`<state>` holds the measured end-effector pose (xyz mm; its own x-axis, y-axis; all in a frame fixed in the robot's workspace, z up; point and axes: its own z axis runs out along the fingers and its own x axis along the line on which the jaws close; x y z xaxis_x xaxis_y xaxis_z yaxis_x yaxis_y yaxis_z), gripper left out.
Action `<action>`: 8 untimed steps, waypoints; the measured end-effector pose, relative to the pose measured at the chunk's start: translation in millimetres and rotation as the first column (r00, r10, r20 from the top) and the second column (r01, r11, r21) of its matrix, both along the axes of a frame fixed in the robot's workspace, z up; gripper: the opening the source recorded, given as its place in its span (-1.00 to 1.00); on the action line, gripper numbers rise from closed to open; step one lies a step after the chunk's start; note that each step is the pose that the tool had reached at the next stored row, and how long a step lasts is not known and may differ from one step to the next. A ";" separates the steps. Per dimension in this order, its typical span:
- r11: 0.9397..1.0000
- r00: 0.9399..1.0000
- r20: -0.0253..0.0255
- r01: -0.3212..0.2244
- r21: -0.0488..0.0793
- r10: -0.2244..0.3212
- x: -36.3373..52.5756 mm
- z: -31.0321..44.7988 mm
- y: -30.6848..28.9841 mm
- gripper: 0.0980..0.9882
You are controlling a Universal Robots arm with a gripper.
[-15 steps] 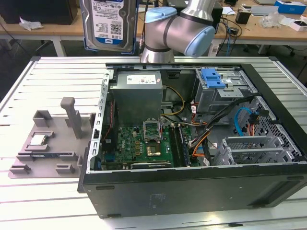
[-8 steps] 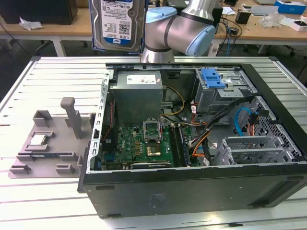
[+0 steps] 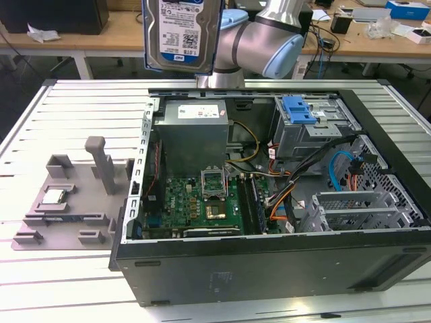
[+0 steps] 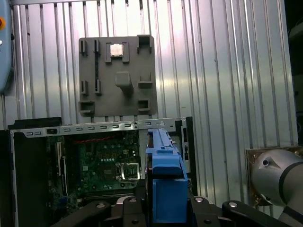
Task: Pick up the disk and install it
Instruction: 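Pick up the disk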
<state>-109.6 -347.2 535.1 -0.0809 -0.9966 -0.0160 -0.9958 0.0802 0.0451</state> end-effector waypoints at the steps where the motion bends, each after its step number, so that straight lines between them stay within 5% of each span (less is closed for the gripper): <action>1: 1.000 1.000 0.000 0.000 0.000 0.000 1.6 0.0 0.0 -0.40; 8: 1.000 1.000 0.000 0.000 0.000 0.000 12.1 -1.8 0.0 -0.40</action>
<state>-97.5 -347.2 533.3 -0.0809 -0.9966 -0.0161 -0.9958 0.0801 0.0451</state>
